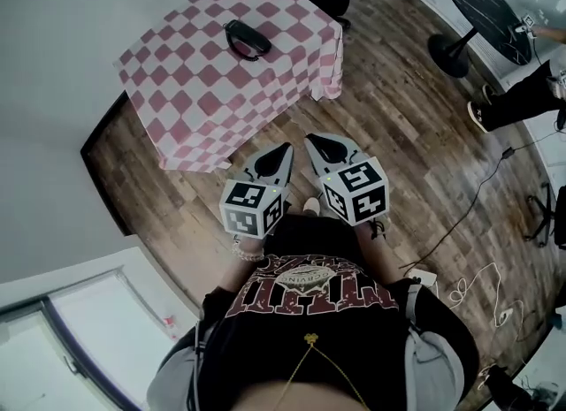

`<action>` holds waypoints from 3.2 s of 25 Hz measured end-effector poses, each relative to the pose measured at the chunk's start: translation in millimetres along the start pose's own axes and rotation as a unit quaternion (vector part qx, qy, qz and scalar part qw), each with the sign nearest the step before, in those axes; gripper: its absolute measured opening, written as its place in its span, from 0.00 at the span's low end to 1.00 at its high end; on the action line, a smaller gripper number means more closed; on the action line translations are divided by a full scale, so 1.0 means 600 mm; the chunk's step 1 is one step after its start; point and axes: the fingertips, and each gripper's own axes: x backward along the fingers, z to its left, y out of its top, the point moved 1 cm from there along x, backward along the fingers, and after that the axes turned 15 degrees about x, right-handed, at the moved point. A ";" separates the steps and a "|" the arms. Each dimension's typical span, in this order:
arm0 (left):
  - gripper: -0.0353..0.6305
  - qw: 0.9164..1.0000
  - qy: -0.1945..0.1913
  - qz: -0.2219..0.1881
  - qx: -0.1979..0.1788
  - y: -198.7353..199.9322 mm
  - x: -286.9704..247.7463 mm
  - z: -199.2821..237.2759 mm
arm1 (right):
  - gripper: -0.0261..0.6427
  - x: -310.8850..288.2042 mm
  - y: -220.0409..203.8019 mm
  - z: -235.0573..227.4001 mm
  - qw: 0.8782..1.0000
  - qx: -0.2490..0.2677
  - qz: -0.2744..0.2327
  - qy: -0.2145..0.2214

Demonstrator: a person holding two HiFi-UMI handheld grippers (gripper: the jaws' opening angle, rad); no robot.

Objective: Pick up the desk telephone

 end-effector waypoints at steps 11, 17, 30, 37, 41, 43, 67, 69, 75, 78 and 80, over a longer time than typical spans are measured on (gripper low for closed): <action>0.06 1.000 0.012 0.002 0.002 0.024 -0.047 0.020 | 0.07 -0.029 0.008 -0.039 1.000 -0.003 -0.001 0.006; 0.06 1.000 -0.003 0.005 -0.003 0.063 -0.097 0.040 | 0.07 -0.065 0.022 -0.075 1.000 0.002 0.007 -0.003; 0.06 0.999 -0.031 0.013 -0.015 0.166 -0.181 0.127 | 0.07 -0.185 0.085 -0.156 1.000 0.006 0.008 -0.019; 0.06 0.999 -0.028 0.024 -0.016 0.195 -0.195 0.187 | 0.07 -0.251 0.107 -0.163 1.000 0.001 0.009 -0.015; 0.06 0.999 -0.021 0.024 -0.013 0.202 -0.194 0.217 | 0.07 -0.281 0.110 -0.157 1.000 -0.003 0.011 -0.010; 0.06 1.000 -0.017 0.024 -0.009 0.204 -0.190 0.230 | 0.07 -0.292 0.111 -0.153 1.000 -0.005 0.015 -0.006; 0.06 0.999 0.039 -0.002 0.031 0.321 -0.301 0.330 | 0.07 -0.437 0.178 -0.269 0.998 0.019 0.023 0.053; 0.06 0.998 0.044 -0.007 0.035 0.340 -0.318 0.335 | 0.07 -0.451 0.190 -0.288 0.997 0.025 0.023 0.062; 0.06 0.997 0.068 -0.019 0.045 0.386 -0.357 0.343 | 0.07 -0.483 0.218 -0.334 0.995 0.040 0.022 0.093; 0.06 0.995 0.083 -0.025 0.051 0.398 -0.370 0.348 | 0.07 -0.495 0.225 -0.351 0.993 0.049 0.021 0.110; 0.06 0.994 0.093 -0.028 0.056 0.403 -0.380 0.352 | 0.07 -0.505 0.226 -0.361 0.991 0.053 0.022 0.121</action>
